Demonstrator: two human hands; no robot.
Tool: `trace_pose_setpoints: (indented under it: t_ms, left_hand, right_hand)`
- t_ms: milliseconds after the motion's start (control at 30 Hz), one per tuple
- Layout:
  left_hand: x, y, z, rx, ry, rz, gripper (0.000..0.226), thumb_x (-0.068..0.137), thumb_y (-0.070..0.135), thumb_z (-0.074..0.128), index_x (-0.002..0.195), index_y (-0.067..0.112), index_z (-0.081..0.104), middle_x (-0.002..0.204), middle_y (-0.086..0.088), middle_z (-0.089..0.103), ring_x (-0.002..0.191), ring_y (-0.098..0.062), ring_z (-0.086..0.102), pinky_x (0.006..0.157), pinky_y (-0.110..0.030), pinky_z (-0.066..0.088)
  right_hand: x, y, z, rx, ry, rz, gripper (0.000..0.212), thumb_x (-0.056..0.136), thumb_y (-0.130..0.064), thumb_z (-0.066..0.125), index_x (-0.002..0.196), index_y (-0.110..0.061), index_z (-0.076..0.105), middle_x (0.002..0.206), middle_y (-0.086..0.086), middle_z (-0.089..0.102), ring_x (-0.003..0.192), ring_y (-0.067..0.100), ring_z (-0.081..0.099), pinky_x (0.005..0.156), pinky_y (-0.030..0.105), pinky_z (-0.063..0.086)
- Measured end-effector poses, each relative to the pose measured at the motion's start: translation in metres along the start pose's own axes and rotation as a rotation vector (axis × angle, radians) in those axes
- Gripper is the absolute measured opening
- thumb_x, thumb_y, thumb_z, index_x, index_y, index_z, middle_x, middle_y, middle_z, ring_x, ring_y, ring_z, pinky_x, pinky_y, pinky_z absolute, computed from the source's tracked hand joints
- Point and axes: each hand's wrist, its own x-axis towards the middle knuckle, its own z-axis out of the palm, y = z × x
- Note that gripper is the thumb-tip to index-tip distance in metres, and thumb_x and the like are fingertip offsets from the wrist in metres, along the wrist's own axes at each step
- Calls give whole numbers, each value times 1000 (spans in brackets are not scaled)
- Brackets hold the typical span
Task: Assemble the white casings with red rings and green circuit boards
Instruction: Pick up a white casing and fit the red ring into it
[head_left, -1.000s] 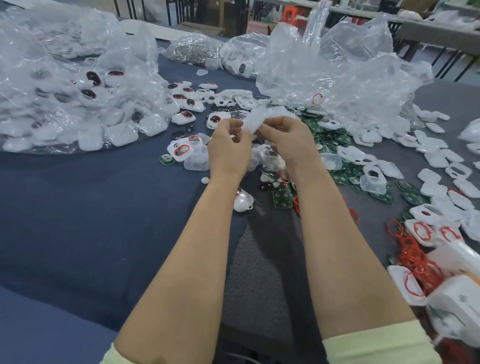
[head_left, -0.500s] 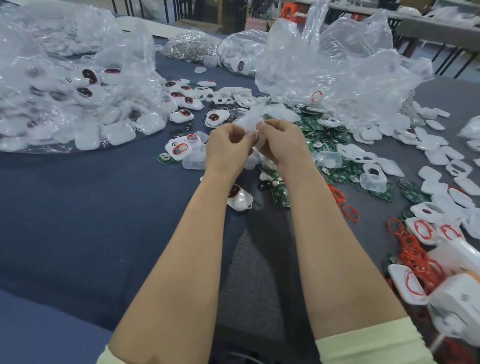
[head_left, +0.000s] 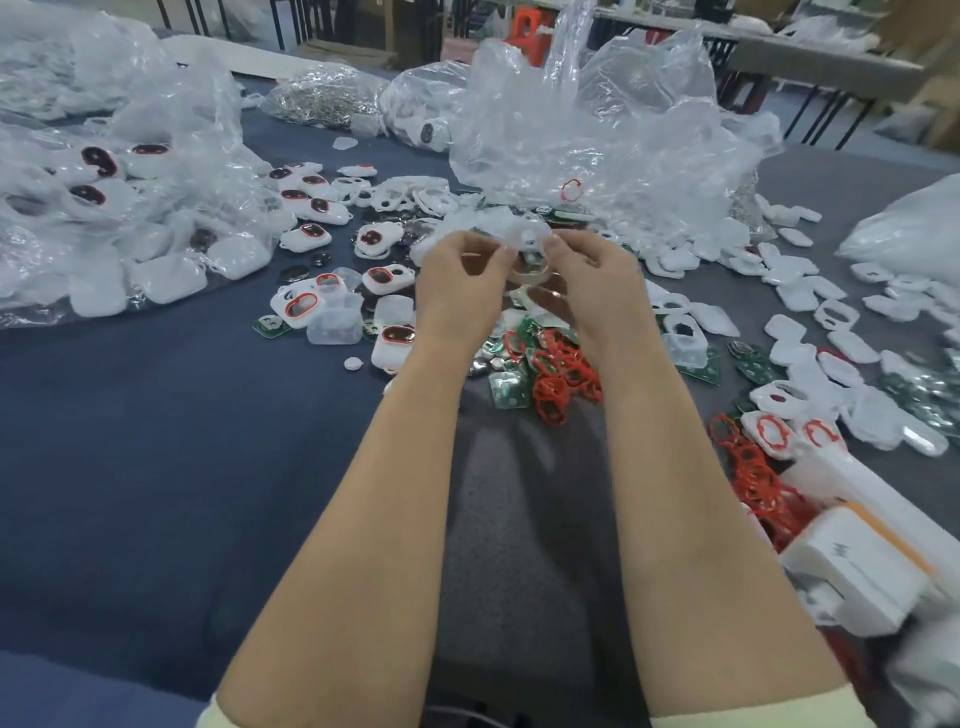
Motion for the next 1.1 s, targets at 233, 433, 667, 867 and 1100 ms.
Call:
trace_pose_setpoints:
  t_ms: [233,433,667,867,1100]
  left_hand:
    - [-13,-4,40,-585,-13,-309,15,95,-3,51,88,9,55,85,-6,59,69,-10,57,62,-16,53]
    - [-14,-19,45,-691,-17,-340,17,95,-1,51,88,15,50,79,-4,60,64,-13,57,56,-19,52]
    - [-14,-25,41,-706,-14,-285,16,94,-4,51,88,11,50,83,-9,63,62,-14,65,63,-21,56]
    - [-13,-28,41,-644,-39,-248,19,94,-2,52,83,13,54,71,0,70,62,-9,67,65,-19,56]
    - [-10,-37,49,-509,-98,-198,8,92,2,59,88,8,56,84,-8,64,75,-14,64,72,-21,54]
  right_hand:
    - [-27,10,-57,-841,-77,2,14,80,-29,74,88,-19,66,76,-3,62,74,15,59,67,26,44]
    - [-33,31,-39,-1010,-149,-174,24,83,-29,70,101,-13,67,99,9,68,94,26,61,74,30,43]
    - [-23,42,-28,-862,102,-254,18,92,-20,54,97,-6,65,101,13,65,95,27,57,79,31,37]
    - [-12,27,-36,-72,183,-54,14,92,-9,50,80,-15,51,81,8,64,66,19,65,67,33,55]
    - [-16,35,-31,-484,119,-274,9,85,-13,66,93,-10,68,84,-1,67,74,5,60,75,13,46]
